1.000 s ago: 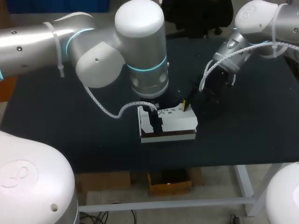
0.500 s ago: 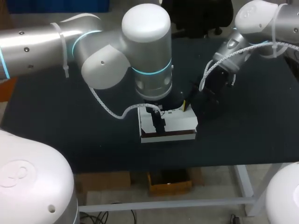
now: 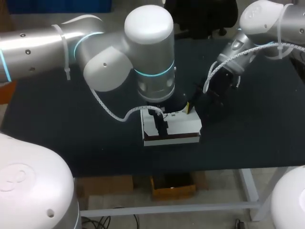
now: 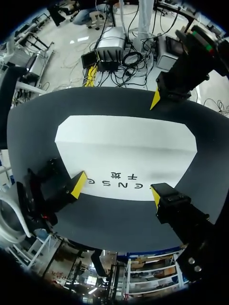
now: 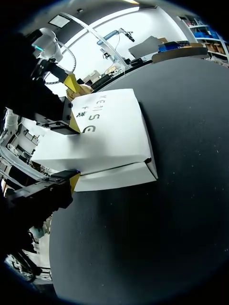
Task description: Assemble the packaging by folding the flat box into shape, placing the metal phone stand inside, and closing the box properly
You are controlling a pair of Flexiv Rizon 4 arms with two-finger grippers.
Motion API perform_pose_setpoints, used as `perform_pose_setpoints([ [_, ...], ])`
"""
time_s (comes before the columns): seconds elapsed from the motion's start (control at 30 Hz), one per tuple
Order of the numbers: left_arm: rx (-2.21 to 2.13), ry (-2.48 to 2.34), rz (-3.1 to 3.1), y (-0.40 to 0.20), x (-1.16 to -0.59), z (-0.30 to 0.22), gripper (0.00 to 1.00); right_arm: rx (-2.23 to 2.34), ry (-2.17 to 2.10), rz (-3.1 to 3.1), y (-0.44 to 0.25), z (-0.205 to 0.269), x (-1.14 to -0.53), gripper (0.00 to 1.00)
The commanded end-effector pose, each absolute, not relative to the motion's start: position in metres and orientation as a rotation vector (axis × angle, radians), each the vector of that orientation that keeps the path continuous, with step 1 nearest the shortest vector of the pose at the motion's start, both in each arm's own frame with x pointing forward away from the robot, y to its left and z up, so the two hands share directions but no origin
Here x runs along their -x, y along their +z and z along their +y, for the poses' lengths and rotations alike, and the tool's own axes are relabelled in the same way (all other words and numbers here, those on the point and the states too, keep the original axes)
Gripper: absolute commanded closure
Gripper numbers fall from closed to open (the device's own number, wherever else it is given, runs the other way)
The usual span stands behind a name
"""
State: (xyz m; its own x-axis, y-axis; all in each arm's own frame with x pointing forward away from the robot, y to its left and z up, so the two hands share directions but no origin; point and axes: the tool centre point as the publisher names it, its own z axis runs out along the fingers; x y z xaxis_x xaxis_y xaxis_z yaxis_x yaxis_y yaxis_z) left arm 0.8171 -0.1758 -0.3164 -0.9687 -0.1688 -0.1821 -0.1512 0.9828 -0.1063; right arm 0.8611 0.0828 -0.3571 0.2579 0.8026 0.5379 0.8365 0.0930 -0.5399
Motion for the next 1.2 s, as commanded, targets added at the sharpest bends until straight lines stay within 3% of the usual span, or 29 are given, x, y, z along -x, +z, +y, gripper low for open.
perform_pose_setpoints([
  [0.03,0.236,-0.144,2.953,-0.316,-0.825,-0.174,0.0,1.681,-0.049,-1.524,-0.359,0.083,-0.862,0.53],
  [0.37,0.249,-0.122,2.963,-0.321,-0.831,-0.175,0.0,1.68,-0.049,-1.525,-0.359,0.083,-0.863,0.54],
  [0.5,0.263,-0.122,2.974,-0.323,-0.834,-0.174,0.12,1.68,-0.049,-1.525,-0.359,0.083,-0.863,0.54],
  [1.2,0.279,-0.078,2.946,-0.336,-0.842,-0.176,0.18,1.677,-0.049,-1.525,-0.36,0.084,-0.864,0.54],
])
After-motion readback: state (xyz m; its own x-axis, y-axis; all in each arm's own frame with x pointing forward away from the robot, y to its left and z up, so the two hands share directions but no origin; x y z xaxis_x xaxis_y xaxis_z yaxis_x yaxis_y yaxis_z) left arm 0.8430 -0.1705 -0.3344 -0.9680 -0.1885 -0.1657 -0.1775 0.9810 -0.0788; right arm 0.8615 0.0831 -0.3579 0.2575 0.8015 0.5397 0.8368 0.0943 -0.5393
